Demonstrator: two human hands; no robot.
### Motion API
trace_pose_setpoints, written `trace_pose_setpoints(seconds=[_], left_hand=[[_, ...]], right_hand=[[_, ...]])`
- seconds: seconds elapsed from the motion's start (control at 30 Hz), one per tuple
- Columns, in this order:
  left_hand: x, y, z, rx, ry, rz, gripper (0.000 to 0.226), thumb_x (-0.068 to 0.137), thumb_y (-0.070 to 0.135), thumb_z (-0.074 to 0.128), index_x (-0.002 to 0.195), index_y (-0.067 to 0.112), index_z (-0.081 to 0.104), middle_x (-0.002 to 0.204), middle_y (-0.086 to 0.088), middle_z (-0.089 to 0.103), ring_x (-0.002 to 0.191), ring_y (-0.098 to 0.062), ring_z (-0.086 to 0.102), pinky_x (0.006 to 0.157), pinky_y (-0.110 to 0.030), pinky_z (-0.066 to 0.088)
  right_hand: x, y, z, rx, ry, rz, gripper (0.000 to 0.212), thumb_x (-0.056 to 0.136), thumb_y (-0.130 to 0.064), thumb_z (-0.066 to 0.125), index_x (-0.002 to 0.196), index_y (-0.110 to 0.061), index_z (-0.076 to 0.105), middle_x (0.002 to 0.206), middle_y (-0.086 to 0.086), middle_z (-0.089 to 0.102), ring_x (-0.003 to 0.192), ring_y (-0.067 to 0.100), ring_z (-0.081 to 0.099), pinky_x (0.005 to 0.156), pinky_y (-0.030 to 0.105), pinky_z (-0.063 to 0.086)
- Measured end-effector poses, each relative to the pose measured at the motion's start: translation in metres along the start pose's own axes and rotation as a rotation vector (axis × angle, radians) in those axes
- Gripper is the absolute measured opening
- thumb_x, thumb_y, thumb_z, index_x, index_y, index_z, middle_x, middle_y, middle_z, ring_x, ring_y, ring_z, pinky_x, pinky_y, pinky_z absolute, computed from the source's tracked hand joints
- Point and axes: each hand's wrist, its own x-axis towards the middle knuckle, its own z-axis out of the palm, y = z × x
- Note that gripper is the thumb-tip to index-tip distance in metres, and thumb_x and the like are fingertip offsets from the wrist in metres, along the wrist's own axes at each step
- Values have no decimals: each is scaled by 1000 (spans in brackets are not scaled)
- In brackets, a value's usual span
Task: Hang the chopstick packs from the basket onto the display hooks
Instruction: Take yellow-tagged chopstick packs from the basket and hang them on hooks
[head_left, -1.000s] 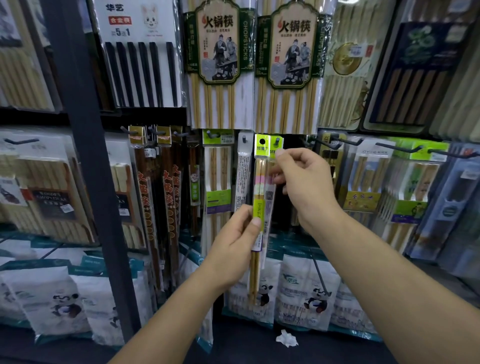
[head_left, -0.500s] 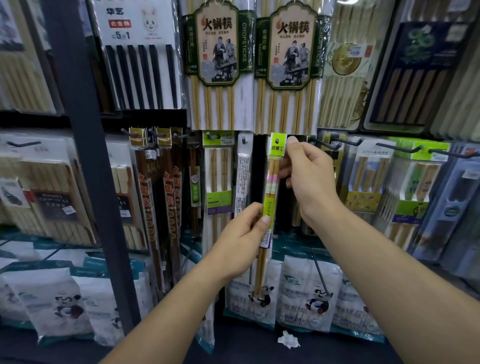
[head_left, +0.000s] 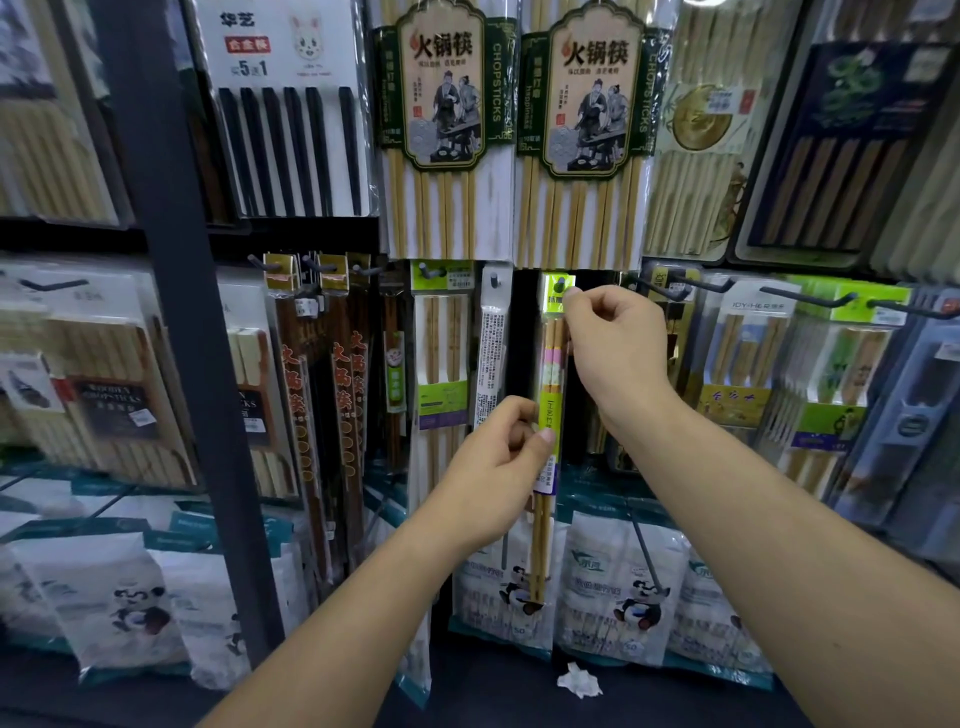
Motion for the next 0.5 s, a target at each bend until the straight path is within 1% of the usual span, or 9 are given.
trace_pose_setpoints(seconds=[0.07, 0.13, 0.2, 0.23, 0.33, 0.37, 0.4, 0.43, 0.5], left_hand=[[0, -2, 1, 58, 1, -17, 4, 106, 32, 54, 107, 36, 54, 71, 13, 55, 64, -6, 51, 67, -32, 53], [0, -1, -2, 251, 37, -11, 8, 104, 37, 53, 111, 35, 56, 87, 12, 62, 74, -6, 59, 77, -43, 58], [2, 1, -5, 443, 127, 31, 20, 104, 40, 50, 120, 29, 58, 107, 10, 60, 91, -9, 61, 85, -43, 56], [5, 4, -7, 459, 172, 51, 25, 104, 40, 49, 124, 27, 57, 115, 9, 58, 98, -11, 61, 89, -42, 55], [18, 13, -6, 356, 228, 95, 33, 105, 40, 48, 133, 24, 54, 128, 7, 58, 115, -11, 58, 100, -38, 51], [24, 16, -4, 279, 218, 86, 33, 105, 39, 48, 134, 25, 54, 128, 9, 59, 118, -9, 57, 102, -35, 49], [30, 19, -1, 177, 199, 62, 30, 105, 39, 47, 132, 30, 54, 125, 15, 59, 118, -3, 57, 101, -31, 47], [37, 22, 3, 59, 176, 27, 24, 105, 40, 47, 128, 39, 55, 120, 22, 59, 114, 5, 57, 99, -25, 46], [49, 26, 10, -150, 145, -41, 20, 108, 37, 45, 124, 47, 51, 121, 27, 58, 113, 15, 54, 102, -21, 42]], right_hand=[[0, 5, -1, -33, -2, 5, 34, 99, -27, 60, 68, -11, 64, 52, -13, 53, 52, -1, 50, 53, 12, 43], [-2, 11, -3, -52, 0, -1, 32, 98, -32, 62, 72, -14, 67, 57, -12, 58, 56, 0, 54, 55, 13, 44], [-5, 17, -7, -63, 17, -28, 27, 96, -35, 65, 75, -18, 65, 59, -13, 59, 57, -2, 53, 54, 9, 40], [-7, 21, -9, -70, 27, -51, 25, 96, -35, 65, 77, -19, 63, 62, -14, 58, 58, -4, 53, 55, 8, 40], [-14, 34, -12, -87, -3, -61, 15, 97, -38, 64, 96, -23, 61, 86, -12, 62, 74, -8, 57, 66, 10, 45], [-16, 39, -12, -104, -49, -41, 20, 99, -39, 61, 112, -24, 60, 103, -8, 63, 86, -8, 58, 76, 13, 47], [-18, 45, -11, -124, -117, -23, 34, 101, -40, 56, 131, -24, 54, 124, -4, 60, 104, -6, 57, 90, 21, 48], [-19, 52, -10, -143, -194, -13, 47, 104, -42, 50, 147, -26, 43, 144, 0, 51, 124, 2, 52, 104, 28, 44], [-23, 61, -6, -147, -332, -22, 63, 105, -51, 39, 161, -32, 17, 165, -7, 24, 149, 8, 28, 120, 36, 28]])
